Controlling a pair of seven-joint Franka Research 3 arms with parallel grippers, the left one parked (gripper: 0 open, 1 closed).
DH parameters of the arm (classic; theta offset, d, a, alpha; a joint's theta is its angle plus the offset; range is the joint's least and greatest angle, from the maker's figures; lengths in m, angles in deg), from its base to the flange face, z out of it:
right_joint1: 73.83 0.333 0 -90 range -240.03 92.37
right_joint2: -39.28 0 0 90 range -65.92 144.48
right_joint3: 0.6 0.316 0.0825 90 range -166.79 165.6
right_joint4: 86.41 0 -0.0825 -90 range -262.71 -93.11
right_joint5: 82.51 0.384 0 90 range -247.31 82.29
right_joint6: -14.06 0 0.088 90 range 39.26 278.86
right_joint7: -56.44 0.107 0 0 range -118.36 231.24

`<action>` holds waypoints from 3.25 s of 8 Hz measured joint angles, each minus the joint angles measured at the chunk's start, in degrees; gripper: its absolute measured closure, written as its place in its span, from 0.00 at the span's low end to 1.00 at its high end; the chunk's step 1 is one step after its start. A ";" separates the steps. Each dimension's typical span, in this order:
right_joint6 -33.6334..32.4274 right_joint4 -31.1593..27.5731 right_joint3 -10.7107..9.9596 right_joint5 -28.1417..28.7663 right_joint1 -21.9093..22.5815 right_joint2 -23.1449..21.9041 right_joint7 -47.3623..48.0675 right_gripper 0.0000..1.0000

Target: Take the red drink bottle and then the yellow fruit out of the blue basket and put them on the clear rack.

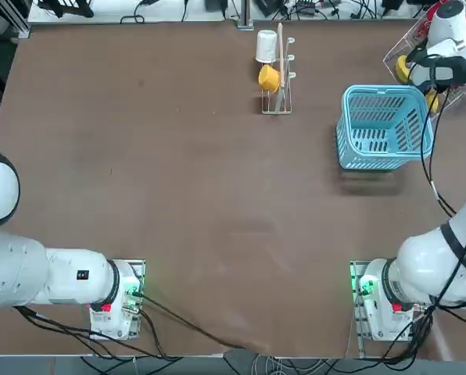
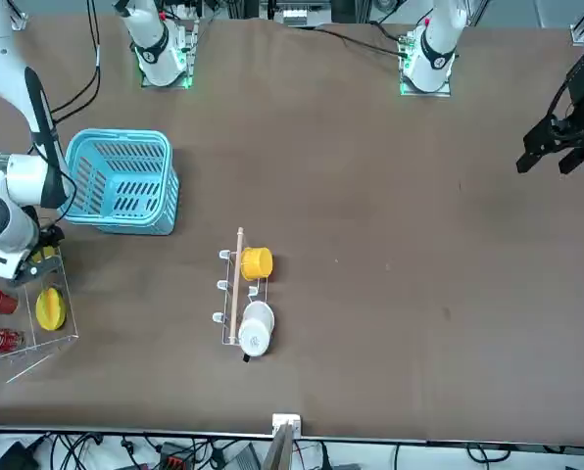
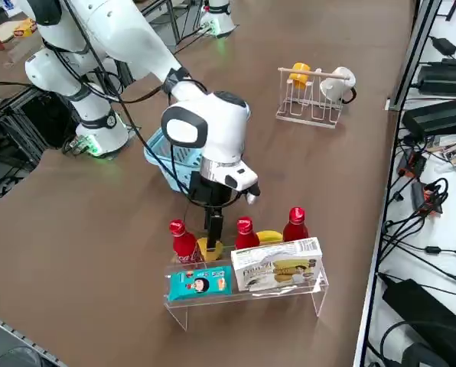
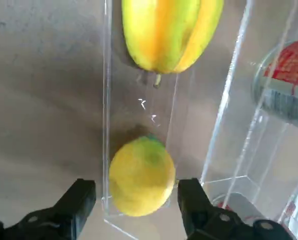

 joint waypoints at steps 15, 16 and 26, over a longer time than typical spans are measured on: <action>-34.81 7.44 1.73 31.09 4.72 -28.08 6.41 0.00; -36.12 7.35 1.75 33.00 5.01 -29.93 8.16 0.00; -45.50 9.53 -4.18 36.37 19.33 -36.34 19.50 0.00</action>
